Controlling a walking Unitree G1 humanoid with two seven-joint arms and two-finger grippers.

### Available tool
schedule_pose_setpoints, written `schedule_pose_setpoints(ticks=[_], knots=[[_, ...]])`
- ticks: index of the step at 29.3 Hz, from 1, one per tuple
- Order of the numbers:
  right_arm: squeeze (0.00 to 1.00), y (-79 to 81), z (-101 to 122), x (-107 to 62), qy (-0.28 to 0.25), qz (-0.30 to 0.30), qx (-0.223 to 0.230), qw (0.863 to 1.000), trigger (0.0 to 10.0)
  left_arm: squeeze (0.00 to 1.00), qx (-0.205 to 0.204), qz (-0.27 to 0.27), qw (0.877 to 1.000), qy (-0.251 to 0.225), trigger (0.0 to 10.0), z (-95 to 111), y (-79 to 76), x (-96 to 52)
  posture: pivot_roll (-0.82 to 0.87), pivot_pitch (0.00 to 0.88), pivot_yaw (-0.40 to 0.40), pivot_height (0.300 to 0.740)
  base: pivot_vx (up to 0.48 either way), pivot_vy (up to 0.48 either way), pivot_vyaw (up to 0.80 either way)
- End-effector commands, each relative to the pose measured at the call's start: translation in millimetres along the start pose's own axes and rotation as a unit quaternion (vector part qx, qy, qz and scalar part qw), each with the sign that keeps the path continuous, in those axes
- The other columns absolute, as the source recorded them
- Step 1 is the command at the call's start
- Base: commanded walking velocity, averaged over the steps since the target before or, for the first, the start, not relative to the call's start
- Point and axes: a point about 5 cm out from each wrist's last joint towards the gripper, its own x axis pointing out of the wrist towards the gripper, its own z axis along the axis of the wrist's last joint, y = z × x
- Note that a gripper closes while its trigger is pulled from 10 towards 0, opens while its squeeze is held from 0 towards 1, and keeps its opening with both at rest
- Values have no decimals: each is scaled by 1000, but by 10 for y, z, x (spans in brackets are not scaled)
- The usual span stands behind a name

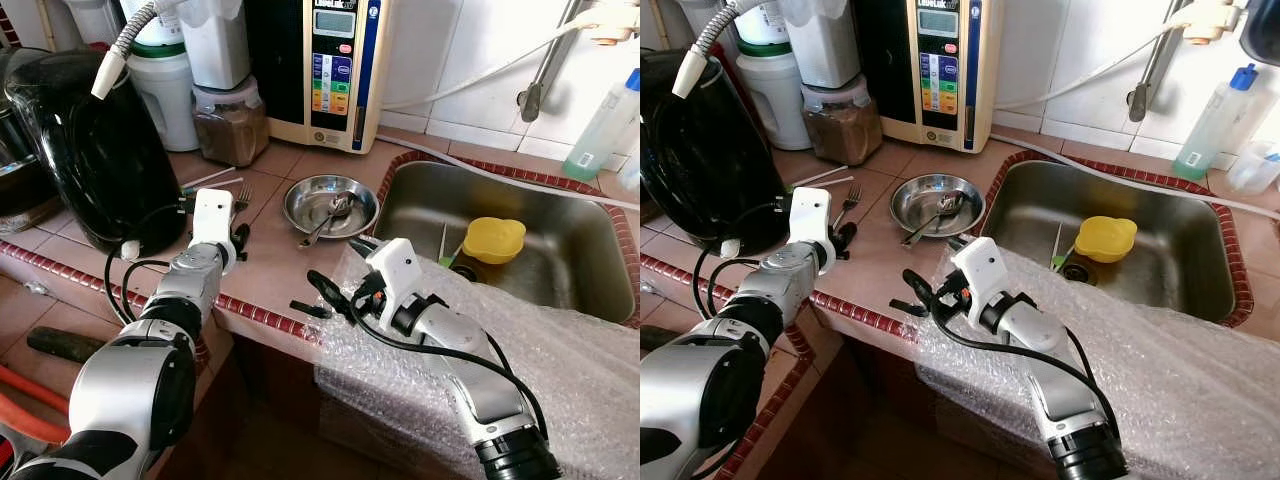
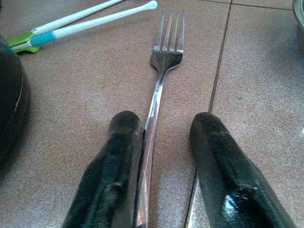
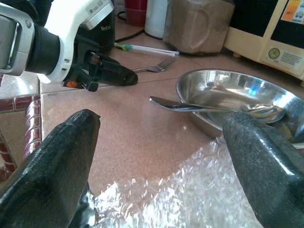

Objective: Kitchen organization

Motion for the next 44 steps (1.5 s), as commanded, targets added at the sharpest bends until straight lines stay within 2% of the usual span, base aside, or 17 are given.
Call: schedule_pose_setpoints(ticks=[1, 20, 23, 28, 37, 44], knots=[[0, -20, 66, -7, -11, -6, -6, 1000, 10000, 0, 9, 1, 1000, 14, 0, -76, 37, -9, -53, 0, 60, 740, 0, 0, 0], [0, -27, 69, 2, -9, 0, -8, 1000, 10000, 0, 7, -19, 1000, 14, 0, -175, -81, -16, -49, 0, 55, 740, 0, 0, 0], [0, -27, 69, 2, -9, 1, -8, 1000, 10000, 0, 21, -23, 999, 10, 0, -199, -106, -20, -48, 0, 56, 740, 0, 0, 0], [0, -24, 64, 2, -8, 2, -7, 1000, 10000, 0, 5, -10, 1000, 10, 0, -265, -141, -30, -45, 0, 53, 740, 0, 0, 0], [0, -31, 67, 26, -8, 6, -9, 1000, 10000, 0, -7, 37, 998, -41, 0, -357, -199, -80, -30, 0, 34, 740, 0, 0, 0], [0, -36, 69, 36, -7, 9, -10, 1000, 10000, 0, 1, 63, 995, -81, 0, -430, -261, -144, -26, 0, 27, 740, 0, 0, 0]])
